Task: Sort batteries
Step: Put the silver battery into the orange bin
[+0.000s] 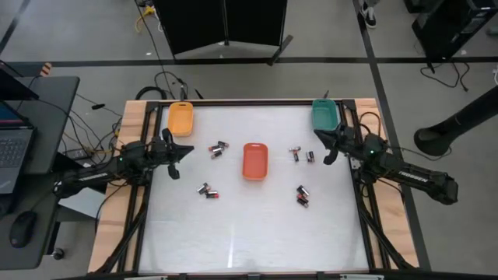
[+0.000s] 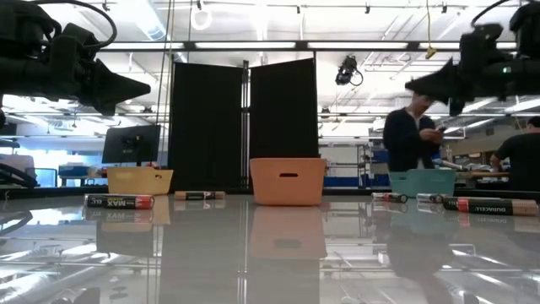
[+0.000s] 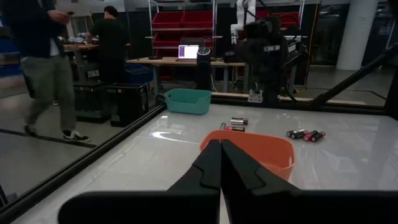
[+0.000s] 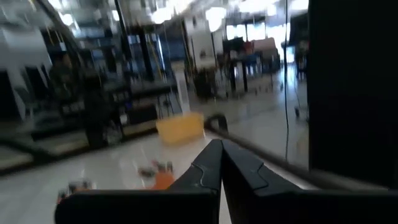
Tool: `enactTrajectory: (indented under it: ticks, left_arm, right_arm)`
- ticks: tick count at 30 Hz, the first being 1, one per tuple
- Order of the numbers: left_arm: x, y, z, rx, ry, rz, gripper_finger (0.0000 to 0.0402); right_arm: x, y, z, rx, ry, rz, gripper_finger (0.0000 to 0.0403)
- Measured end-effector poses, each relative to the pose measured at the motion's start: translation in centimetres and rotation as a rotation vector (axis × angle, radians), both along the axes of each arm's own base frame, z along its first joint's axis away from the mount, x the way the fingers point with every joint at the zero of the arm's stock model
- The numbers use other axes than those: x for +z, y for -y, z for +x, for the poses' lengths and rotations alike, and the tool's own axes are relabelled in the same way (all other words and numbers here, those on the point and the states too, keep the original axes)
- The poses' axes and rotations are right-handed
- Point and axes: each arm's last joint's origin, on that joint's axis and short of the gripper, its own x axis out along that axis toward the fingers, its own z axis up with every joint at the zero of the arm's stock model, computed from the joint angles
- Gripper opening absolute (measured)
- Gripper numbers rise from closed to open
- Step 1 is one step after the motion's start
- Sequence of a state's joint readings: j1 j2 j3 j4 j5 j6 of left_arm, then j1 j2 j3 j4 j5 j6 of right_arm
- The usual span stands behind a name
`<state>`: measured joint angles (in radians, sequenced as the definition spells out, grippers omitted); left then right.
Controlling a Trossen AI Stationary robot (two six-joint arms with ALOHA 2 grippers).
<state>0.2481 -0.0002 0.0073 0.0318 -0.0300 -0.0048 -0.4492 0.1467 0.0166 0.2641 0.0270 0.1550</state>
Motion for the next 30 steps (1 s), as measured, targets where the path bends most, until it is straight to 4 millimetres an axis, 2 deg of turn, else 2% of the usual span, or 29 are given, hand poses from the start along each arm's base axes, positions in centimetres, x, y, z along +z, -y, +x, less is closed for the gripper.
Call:
enactTrajectory:
  ticks: [5, 11, 20, 30]
  left_arm:
    - [0.0, 0.0, 0.0, 0.000, 0.000, 0.000, 0.0008]
    - [0.2, 0.0, 0.0, 0.000, 0.016, 0.004, 0.0008]
    - [0.5, 0.0, 0.0, 0.000, 0.054, 0.014, 0.0008]
    - [1.0, 0.0, -0.1, 0.000, 0.103, 0.026, 0.0008]
  right_arm:
    - [1.1, -0.1, -0.2, 0.000, 0.118, -0.025, 0.0021]
    - [1.3, -0.3, 0.2, 0.064, 0.080, 0.001, 0.0011]
    - [3.4, -0.3, 2.0, 0.043, -0.170, 0.112, 0.0010]
    - [6.3, -0.2, 5.6, 0.039, -0.537, 0.255, 0.0021]
